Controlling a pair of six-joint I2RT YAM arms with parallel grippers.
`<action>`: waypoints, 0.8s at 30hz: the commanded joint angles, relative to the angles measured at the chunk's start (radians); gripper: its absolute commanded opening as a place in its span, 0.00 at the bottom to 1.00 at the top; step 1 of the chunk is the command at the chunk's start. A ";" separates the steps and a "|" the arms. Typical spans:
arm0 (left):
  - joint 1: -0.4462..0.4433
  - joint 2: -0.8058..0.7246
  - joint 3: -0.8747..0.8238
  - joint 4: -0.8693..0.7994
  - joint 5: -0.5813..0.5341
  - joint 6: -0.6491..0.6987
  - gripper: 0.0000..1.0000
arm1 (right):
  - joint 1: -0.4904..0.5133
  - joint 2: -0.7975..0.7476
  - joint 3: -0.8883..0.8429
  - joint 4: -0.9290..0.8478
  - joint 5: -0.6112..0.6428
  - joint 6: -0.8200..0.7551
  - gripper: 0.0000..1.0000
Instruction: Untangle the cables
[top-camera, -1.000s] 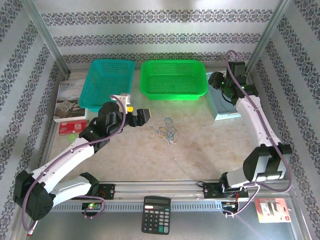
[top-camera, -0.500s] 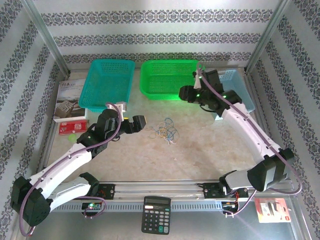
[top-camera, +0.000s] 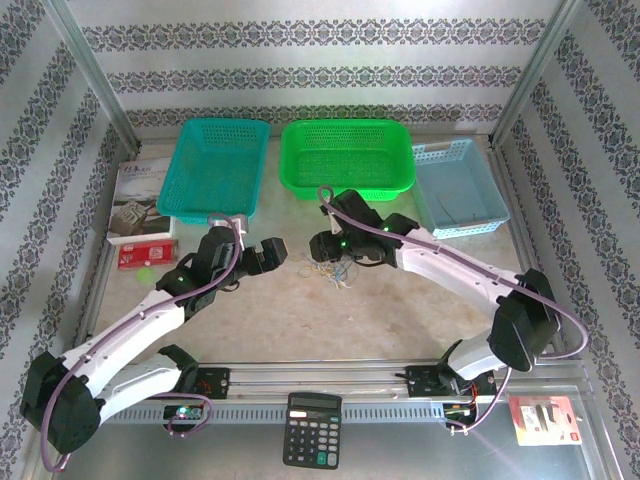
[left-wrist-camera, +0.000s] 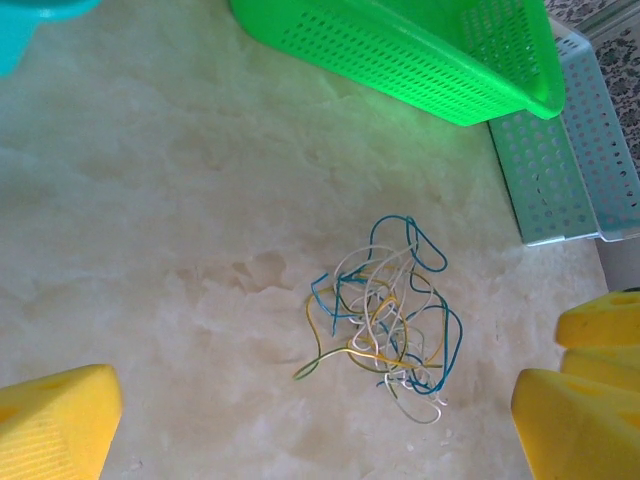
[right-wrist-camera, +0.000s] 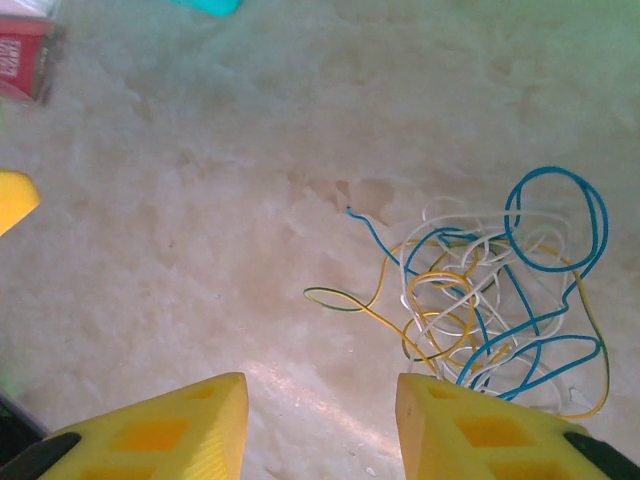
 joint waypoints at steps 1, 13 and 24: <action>0.008 0.036 -0.010 0.030 0.048 -0.081 1.00 | 0.011 0.027 -0.019 0.060 0.032 0.013 0.44; 0.196 0.016 -0.070 0.062 0.086 -0.154 1.00 | 0.109 0.253 0.175 -0.139 0.069 -0.293 0.47; 0.363 0.064 -0.046 0.117 0.210 -0.123 1.00 | 0.131 0.422 0.334 -0.305 0.148 -0.467 0.51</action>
